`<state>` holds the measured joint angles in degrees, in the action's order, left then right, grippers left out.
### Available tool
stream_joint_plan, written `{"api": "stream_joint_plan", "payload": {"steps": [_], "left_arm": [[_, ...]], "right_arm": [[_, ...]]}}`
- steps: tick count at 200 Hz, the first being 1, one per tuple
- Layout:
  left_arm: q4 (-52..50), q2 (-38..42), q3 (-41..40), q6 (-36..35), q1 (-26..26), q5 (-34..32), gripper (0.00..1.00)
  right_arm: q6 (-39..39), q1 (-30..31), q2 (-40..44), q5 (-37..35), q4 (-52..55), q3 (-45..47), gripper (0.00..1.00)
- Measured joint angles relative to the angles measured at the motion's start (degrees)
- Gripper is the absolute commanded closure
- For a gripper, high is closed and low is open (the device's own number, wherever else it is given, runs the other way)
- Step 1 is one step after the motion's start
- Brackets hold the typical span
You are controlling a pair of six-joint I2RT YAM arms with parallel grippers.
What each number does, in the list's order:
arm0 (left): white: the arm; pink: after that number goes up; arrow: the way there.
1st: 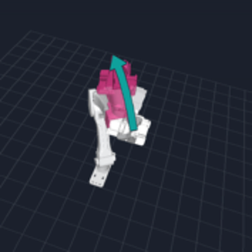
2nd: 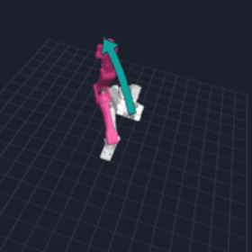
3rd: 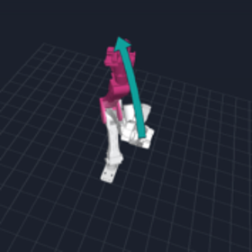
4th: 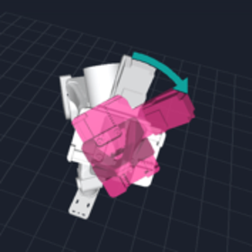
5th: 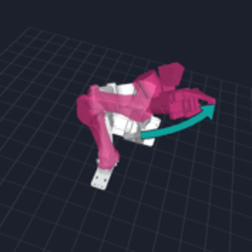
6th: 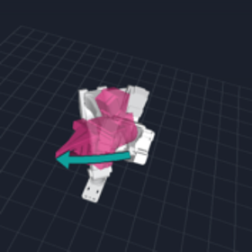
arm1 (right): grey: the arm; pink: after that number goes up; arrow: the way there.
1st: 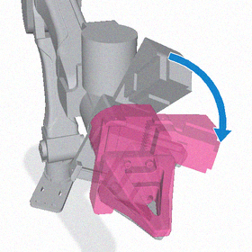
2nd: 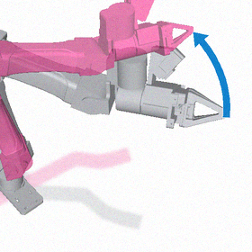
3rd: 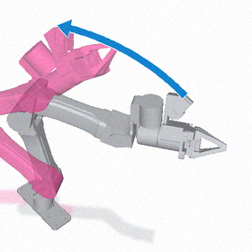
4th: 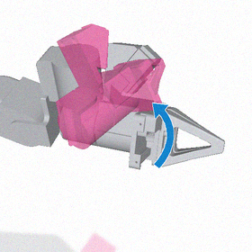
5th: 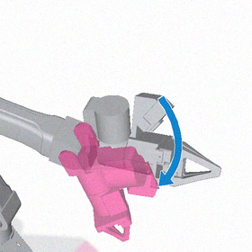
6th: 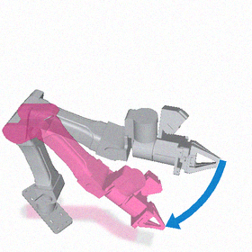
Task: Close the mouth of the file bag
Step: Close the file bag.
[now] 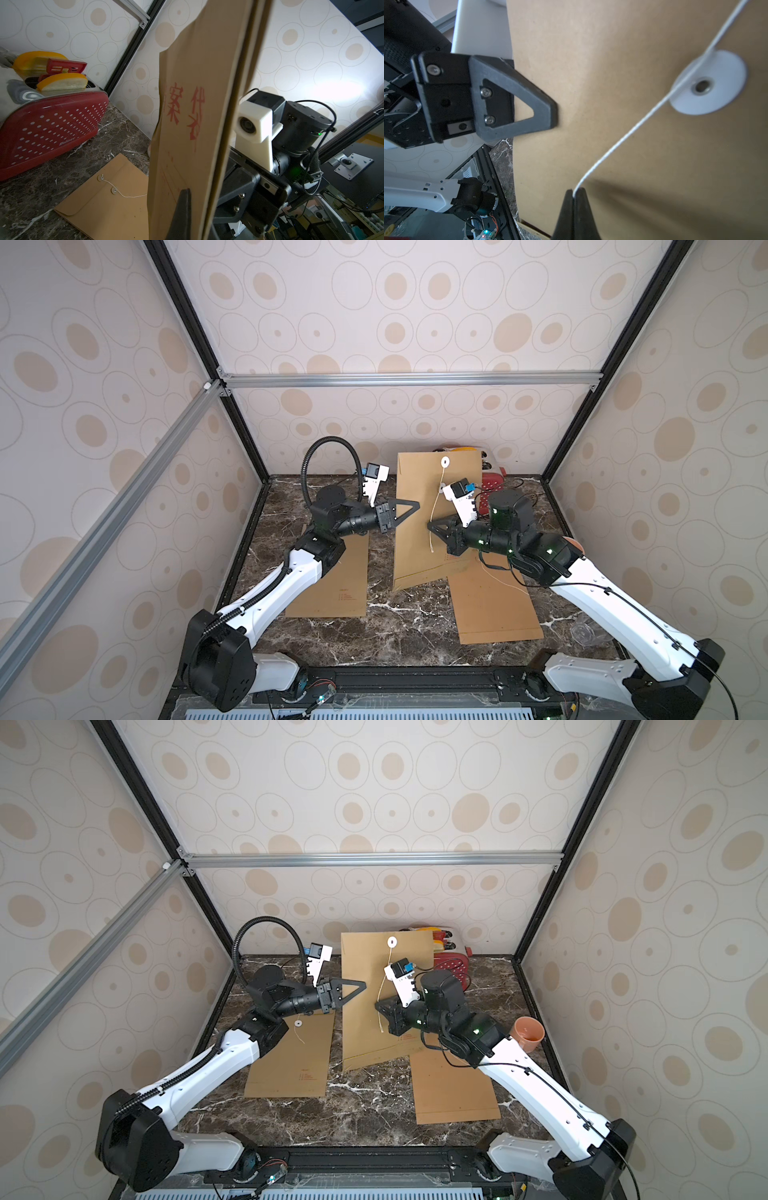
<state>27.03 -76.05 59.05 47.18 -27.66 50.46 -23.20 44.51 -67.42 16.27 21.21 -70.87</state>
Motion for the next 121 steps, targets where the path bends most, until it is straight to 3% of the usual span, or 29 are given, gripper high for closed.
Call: {"api": "stream_joint_plan", "payload": {"steps": [121], "left_arm": [[1.7, 0.0, -2.9, 0.1, -0.4, -3.0, 1.0]], "right_arm": [[-1.7, 3.7, -3.2, -1.1, -3.4, 0.6, 1.0]]}}
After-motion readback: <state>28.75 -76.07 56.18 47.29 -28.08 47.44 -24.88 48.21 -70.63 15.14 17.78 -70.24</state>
